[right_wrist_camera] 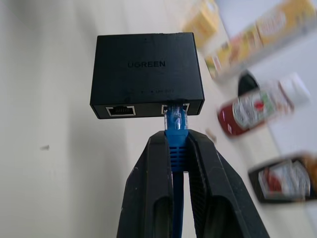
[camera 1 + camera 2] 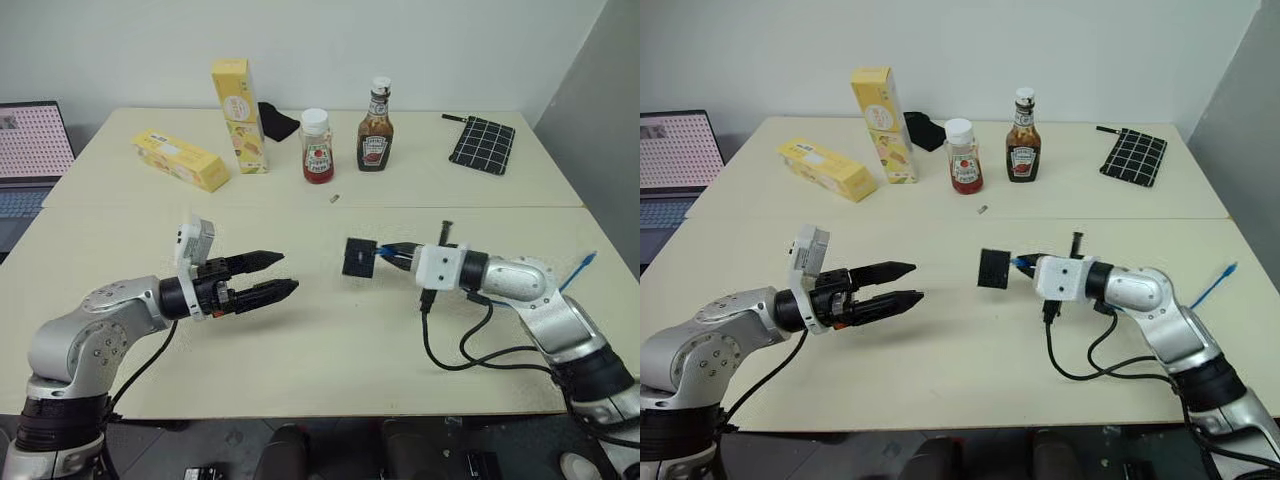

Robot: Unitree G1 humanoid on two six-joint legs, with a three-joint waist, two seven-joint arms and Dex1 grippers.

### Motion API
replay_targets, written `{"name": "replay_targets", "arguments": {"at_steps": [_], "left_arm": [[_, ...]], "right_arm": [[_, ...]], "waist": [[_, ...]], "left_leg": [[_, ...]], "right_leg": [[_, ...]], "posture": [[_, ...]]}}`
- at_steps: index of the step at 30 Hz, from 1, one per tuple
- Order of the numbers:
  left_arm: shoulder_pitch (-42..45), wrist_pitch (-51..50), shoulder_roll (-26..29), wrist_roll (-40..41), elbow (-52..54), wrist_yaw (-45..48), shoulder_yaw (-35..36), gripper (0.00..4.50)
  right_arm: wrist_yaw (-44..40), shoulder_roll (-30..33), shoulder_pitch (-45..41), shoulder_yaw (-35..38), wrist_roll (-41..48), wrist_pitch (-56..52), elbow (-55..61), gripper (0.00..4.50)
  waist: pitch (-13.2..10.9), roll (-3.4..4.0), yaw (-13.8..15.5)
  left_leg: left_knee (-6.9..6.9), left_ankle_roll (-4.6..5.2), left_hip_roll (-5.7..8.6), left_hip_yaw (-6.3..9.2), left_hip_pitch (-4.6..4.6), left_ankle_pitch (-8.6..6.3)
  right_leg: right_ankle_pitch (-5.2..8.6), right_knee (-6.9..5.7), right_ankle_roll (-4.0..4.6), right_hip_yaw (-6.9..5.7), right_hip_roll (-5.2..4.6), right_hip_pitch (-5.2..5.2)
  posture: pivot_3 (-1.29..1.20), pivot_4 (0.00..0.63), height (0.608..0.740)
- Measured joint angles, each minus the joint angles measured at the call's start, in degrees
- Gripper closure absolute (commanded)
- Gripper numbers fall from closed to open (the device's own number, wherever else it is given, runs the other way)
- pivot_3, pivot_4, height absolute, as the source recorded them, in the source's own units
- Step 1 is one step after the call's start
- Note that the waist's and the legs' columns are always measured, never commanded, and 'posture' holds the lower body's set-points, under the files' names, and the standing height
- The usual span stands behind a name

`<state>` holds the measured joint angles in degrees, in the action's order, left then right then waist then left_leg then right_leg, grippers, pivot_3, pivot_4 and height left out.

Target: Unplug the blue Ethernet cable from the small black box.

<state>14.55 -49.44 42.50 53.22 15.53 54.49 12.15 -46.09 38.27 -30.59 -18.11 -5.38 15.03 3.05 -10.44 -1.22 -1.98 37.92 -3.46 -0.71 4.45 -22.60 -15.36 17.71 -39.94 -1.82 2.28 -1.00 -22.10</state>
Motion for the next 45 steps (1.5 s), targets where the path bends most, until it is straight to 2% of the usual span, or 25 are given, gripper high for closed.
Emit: {"name": "replay_targets", "arguments": {"at_steps": [5, 18, 22, 29, 34, 36, 41, 43, 45], "left_arm": [[0.84, -1.78, -1.44, 1.84, 0.00, -1.60, -0.11, 0.00], [2.24, -1.76, -6.66, 2.36, -0.71, -4.95, -0.69, 0.00], [2.89, -2.39, -6.78, 2.99, -0.90, -4.28, -1.03, 0.75], [3.76, -3.07, -6.84, 3.05, -2.04, -2.76, -3.39, 2.55], [4.19, -2.80, -7.15, 2.22, -3.24, -2.61, -3.99, 3.56], [4.19, -2.68, -7.24, 1.89, -3.36, -2.58, -3.99, 3.70], [4.18, -2.68, -7.39, 1.71, -3.75, -2.19, -4.06, 3.70], [4.18, -2.68, -7.38, 1.44, -3.87, -1.50, -4.07, 3.70], [4.18, -2.65, -7.33, 0.93, -4.03, -1.24, -4.08, 3.70]], "right_arm": [[-1.82, -1.90, -4.91, -1.21, -0.66, 9.45, -5.67, 4.36], [-3.78, -5.73, -6.87, -1.41, -0.65, 11.74, -5.42, 4.36], [-3.91, -5.99, -6.88, -1.50, -1.13, 11.73, -5.13, 4.36], [-3.90, -7.24, -7.23, -2.43, -3.11, 11.77, -5.00, 4.36], [-3.85, -7.70, -7.60, -2.45, -3.95, 11.83, -4.71, 4.36], [-3.84, -7.73, -7.65, -2.45, -4.48, 11.83, -4.56, 4.36], [-4.01, -7.63, -7.65, -2.52, -4.66, 11.96, -4.51, 4.36], [-4.09, -7.48, -7.65, -2.55, -4.74, 12.56, -4.51, 3.64], [-4.45, -7.33, -7.65, -2.96, -4.73, 13.96, -4.37, 3.23]], "waist": [[0.00, 0.00, 0.15], [0.00, 0.00, 0.14], [0.00, 0.00, 0.14], [0.00, 0.00, 0.13], [0.00, 0.00, 0.12], [0.00, 0.00, 0.13], [0.00, 0.00, 0.13], [0.00, 0.00, 0.13], [0.00, 0.00, 0.13]], "left_leg": [[0.00, -0.01, 0.00, 0.06, 0.00, 0.01], [0.01, -0.02, 0.00, 0.11, 0.00, 0.01], [0.01, -0.02, 0.01, 0.11, 0.00, 0.01], [0.01, -0.02, 0.01, 0.11, 0.01, 0.01], [0.01, -0.02, 0.01, 0.11, 0.01, 0.01], [0.01, -0.02, 0.02, 0.12, 0.01, 0.01], [0.01, -0.02, 0.02, 0.11, 0.01, 0.01], [0.01, -0.02, 0.02, 0.11, 0.01, 0.01], [0.01, -0.02, 0.02, 0.10, 0.01, 0.01]], "right_leg": [[0.00, 0.00, 0.01, -0.01, -0.04, 0.01], [0.00, -0.02, 0.01, -0.01, -0.05, 0.00], [0.00, -0.02, 0.01, -0.02, -0.05, 0.00], [0.00, -0.03, 0.01, -0.02, -0.05, 0.00], [0.00, -0.03, 0.01, -0.01, -0.05, 0.00], [0.00, -0.03, 0.01, -0.01, -0.05, 0.00], [0.00, -0.03, 0.01, -0.02, -0.05, 0.00], [0.00, -0.03, 0.01, -0.01, -0.05, 0.00], [0.00, -0.02, 0.01, -0.01, -0.05, 0.00]], "posture": [[0.00, 0.150, 0.740], [0.00, 0.150, 0.740], [0.00, 0.150, 0.740], [0.00, 0.150, 0.740], [0.00, 0.150, 0.740], [0.00, 0.150, 0.740], [0.00, 0.150, 0.740], [0.00, 0.150, 0.740], [0.00, 0.150, 0.740]]}}
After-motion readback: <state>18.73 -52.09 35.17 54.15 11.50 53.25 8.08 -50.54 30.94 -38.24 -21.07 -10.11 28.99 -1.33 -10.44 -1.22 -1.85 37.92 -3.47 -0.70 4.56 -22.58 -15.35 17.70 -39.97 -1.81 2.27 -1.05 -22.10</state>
